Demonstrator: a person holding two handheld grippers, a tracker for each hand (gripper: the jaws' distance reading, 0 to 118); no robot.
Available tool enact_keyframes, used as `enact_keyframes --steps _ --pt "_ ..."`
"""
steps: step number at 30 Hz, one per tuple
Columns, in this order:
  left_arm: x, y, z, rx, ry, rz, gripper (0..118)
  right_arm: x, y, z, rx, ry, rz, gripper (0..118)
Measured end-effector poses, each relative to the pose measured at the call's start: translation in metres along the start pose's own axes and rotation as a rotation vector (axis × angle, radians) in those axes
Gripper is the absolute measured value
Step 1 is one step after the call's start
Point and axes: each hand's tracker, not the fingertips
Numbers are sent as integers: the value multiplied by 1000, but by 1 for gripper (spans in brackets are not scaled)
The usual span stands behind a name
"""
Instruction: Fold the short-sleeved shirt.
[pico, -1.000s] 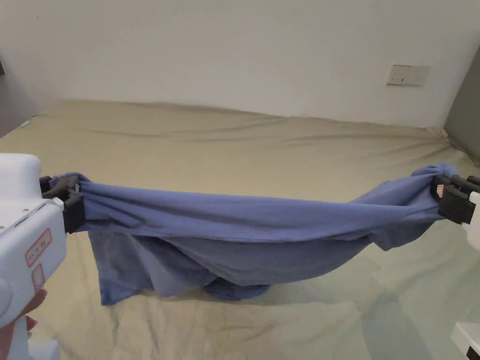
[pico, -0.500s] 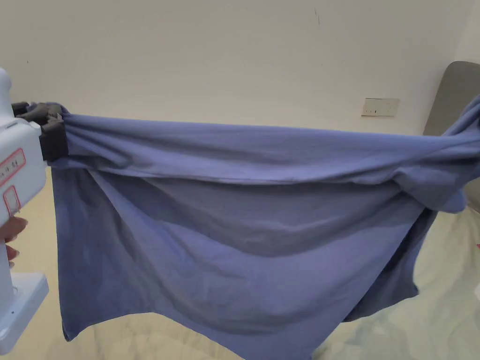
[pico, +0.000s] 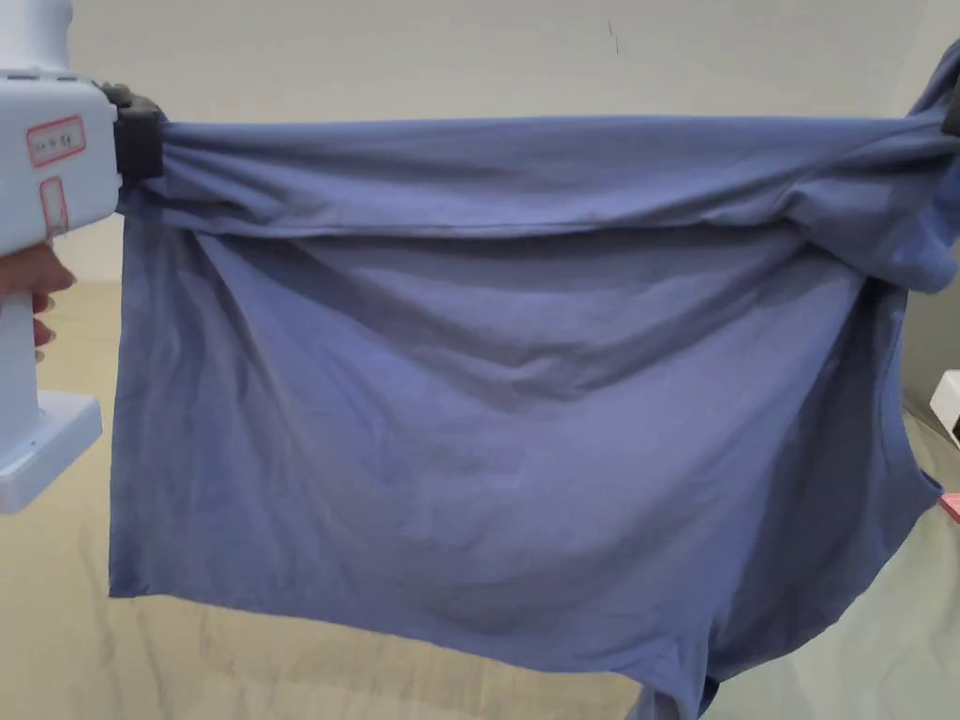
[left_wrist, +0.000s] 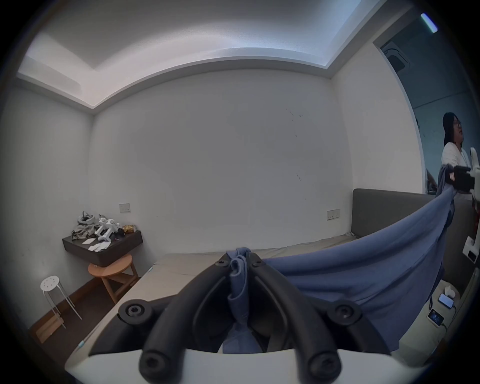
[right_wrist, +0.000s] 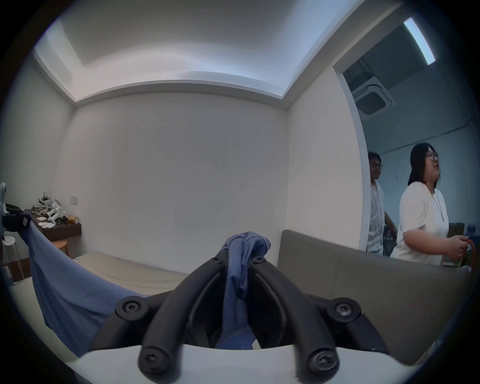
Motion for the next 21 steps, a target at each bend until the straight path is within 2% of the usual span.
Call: enact_keyframes --steps 8,14,21 --pt "-3 27 -68 -20 13 -5 6 -20 23 -75 35 -49 54 14" --pt "-5 29 -114 -35 34 5 6 -43 14 -115 53 -97 124 14" --pt "-10 -23 -157 -112 49 -28 6 -66 -41 -136 -50 -73 108 14"
